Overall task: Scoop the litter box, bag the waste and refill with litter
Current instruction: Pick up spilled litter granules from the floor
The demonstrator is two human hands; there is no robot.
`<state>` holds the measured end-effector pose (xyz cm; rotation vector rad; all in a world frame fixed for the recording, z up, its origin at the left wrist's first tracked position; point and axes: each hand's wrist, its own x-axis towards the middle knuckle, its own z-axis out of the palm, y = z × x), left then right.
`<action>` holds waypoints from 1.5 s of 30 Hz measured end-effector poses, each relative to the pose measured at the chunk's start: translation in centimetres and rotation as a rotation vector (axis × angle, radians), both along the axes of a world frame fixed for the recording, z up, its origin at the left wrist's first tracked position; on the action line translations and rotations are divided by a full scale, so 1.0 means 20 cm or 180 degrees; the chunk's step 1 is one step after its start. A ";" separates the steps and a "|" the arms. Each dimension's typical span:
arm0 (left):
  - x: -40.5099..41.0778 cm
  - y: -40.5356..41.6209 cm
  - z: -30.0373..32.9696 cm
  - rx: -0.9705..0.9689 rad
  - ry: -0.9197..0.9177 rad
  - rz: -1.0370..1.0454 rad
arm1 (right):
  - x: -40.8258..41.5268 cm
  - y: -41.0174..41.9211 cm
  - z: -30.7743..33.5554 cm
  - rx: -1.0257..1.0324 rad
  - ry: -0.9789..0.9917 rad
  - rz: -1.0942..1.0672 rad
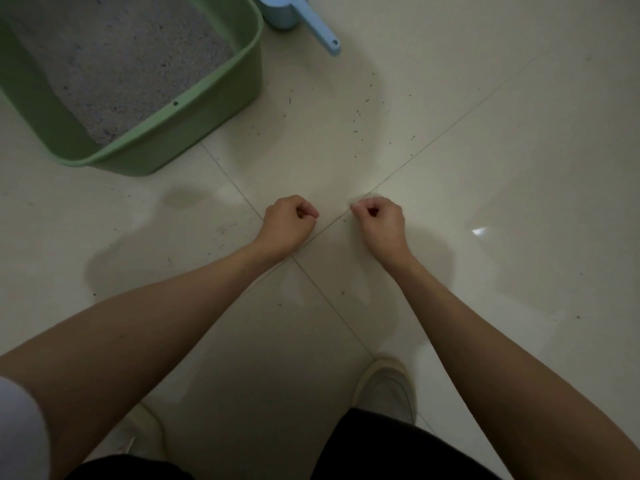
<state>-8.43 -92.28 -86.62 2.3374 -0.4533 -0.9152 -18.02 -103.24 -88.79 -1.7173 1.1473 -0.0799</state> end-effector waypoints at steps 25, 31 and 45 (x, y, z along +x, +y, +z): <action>-0.34 0.11 -0.11 0.0212 -0.1081 -0.2973 | -0.07 -0.01 0.00 -0.0470 0.0427 0.1073; -0.33 0.17 -0.14 0.0197 -0.1611 -0.3646 | 0.00 0.00 -0.02 -0.0801 0.0698 0.1401; -0.03 0.33 0.05 -0.0231 0.0168 -0.0051 | -0.17 0.05 0.14 0.2470 -0.0916 -0.0937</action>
